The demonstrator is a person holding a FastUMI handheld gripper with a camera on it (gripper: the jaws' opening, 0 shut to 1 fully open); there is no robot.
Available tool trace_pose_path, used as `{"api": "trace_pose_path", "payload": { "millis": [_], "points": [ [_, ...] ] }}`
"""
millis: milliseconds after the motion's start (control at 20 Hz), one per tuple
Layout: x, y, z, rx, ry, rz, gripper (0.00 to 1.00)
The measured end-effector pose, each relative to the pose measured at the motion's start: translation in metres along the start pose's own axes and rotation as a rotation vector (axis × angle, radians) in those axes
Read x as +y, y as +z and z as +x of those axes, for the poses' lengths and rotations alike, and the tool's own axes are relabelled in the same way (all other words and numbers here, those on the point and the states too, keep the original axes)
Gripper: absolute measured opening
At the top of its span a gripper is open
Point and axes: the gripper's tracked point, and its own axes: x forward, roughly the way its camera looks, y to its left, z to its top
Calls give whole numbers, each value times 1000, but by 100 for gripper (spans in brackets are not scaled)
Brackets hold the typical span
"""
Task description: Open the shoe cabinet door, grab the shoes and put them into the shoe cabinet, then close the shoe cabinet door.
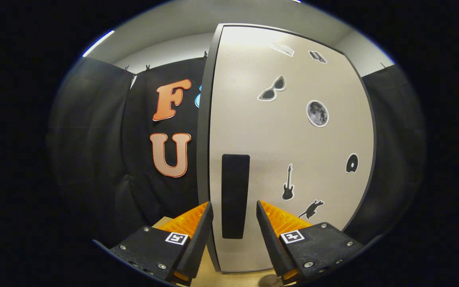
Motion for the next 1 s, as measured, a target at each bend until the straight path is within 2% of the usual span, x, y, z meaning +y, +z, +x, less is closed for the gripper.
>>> {"api": "trace_pose_path", "payload": {
  "millis": [100,400,550,700,800,1000],
  "points": [
    [0,-3,9,6,-3,-17,64],
    [1,-4,19,14,-12,-27,40],
    [2,-5,18,16,-38,-36,39],
    [2,-7,18,18,-57,41,32],
    [0,-7,17,16,-67,33,28],
    [1,-7,14,13,-46,58,24]
  ]
}}
